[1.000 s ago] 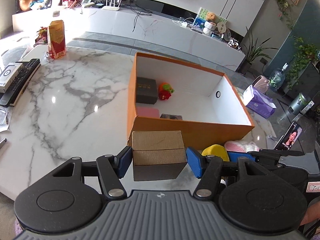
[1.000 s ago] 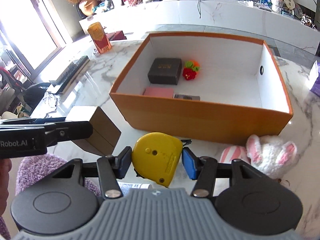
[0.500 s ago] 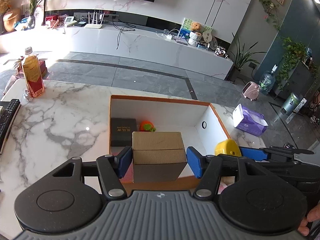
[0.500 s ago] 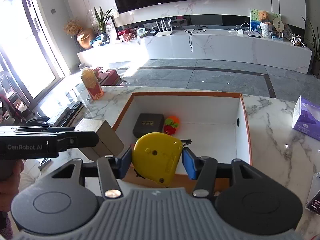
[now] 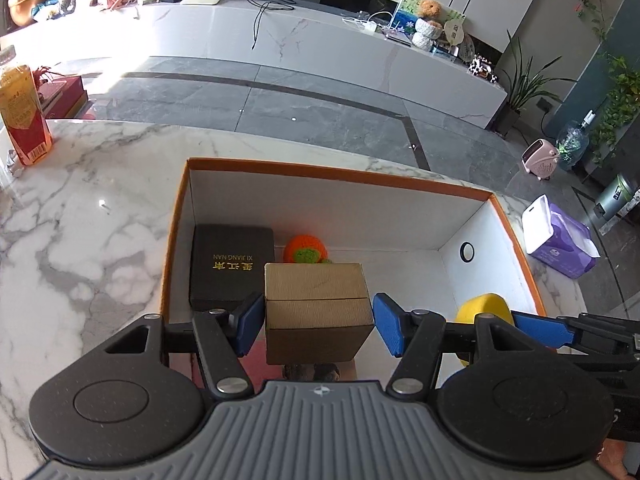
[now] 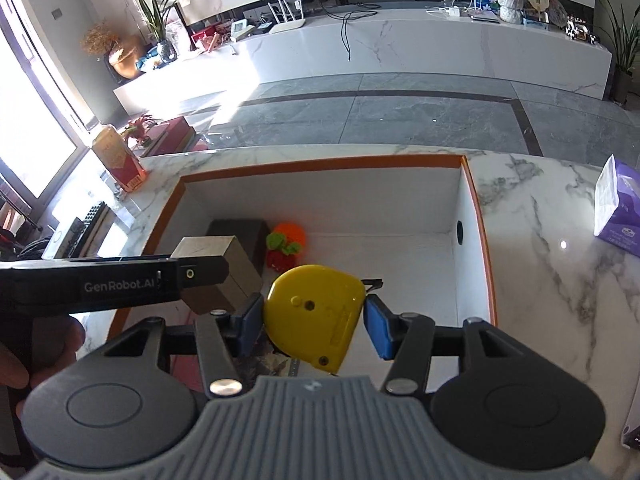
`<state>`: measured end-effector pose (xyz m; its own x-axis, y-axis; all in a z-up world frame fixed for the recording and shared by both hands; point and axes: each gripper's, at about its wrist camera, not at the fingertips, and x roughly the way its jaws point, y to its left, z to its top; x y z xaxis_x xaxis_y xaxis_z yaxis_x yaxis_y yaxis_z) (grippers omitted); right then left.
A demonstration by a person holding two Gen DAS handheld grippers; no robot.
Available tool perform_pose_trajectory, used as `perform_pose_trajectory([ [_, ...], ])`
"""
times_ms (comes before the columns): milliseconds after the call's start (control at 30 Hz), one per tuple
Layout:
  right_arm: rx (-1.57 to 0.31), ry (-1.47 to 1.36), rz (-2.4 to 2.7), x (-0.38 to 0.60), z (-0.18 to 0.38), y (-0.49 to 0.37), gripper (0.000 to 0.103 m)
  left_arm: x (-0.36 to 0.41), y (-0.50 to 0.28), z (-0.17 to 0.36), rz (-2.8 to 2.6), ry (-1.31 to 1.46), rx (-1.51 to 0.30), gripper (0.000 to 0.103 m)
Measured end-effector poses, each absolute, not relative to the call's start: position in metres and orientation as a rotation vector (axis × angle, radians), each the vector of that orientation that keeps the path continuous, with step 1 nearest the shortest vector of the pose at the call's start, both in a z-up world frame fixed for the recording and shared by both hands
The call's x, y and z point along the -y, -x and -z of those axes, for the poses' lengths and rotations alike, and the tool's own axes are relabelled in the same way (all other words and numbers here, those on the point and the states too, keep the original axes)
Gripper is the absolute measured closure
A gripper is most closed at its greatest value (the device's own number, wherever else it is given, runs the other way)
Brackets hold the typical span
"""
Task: Organize objects
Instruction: 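Carry the cardboard box and tape measure over the orange box with both tools, then lower the cardboard box into the orange box and open the left tool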
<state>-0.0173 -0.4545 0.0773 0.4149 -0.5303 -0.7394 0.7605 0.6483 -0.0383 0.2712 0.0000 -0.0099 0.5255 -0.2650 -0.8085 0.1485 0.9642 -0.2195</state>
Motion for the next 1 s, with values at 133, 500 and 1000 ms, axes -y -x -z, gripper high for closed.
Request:
perform_pose_trajectory([
  [133,-0.814,-0.338,0.835,0.473,-0.069,0.014,0.047,0.009,-0.282,0.026,0.234,0.125,-1.016,0.034],
  [500,-0.836,-0.349,0.838,0.492,-0.055,0.011,0.046,0.023,-0.293,0.048,0.207,0.109,-1.079,0.034],
  [1000,-0.842,-0.369,0.828,0.495,-0.046,0.015,0.046,0.024,-0.291,0.052,0.259,0.098,-1.128,0.032],
])
